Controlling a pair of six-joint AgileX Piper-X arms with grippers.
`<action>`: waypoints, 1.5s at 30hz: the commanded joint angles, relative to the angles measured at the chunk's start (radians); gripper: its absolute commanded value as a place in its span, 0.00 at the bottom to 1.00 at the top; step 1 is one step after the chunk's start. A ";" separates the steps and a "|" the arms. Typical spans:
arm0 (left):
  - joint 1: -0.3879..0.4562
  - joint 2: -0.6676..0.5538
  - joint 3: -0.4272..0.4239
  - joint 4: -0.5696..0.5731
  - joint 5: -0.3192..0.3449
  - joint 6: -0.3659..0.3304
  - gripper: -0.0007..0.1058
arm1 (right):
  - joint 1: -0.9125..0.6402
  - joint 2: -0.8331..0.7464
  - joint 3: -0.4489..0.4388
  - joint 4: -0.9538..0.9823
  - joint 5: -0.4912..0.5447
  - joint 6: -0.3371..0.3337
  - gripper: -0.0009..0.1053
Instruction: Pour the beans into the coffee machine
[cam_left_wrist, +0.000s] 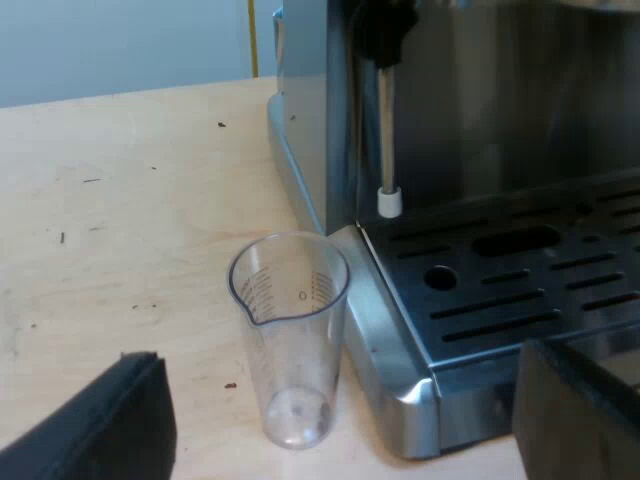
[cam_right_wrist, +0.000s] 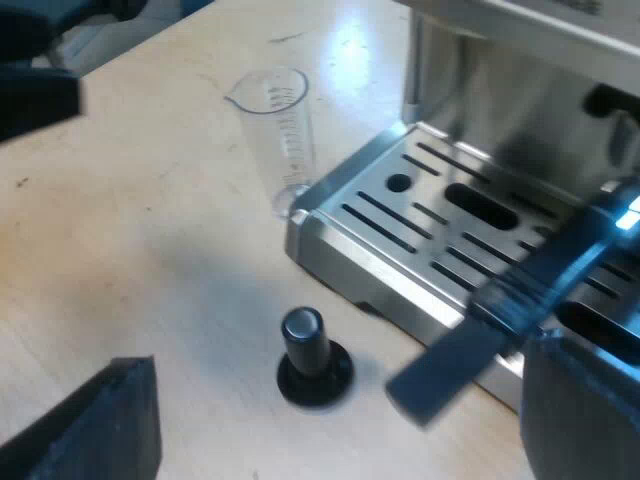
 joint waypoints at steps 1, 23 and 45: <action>0.000 -0.039 -0.068 0.132 0.005 0.002 0.68 | -0.002 -0.041 -0.037 0.080 0.019 -0.007 0.73; 0.000 -0.050 -0.446 0.285 0.005 0.002 0.68 | -0.367 -0.066 -0.286 0.276 -0.158 -0.059 0.73; 0.000 -0.186 -0.446 0.287 -0.100 0.026 0.68 | -0.901 -0.290 -0.286 0.398 -0.238 -0.121 0.73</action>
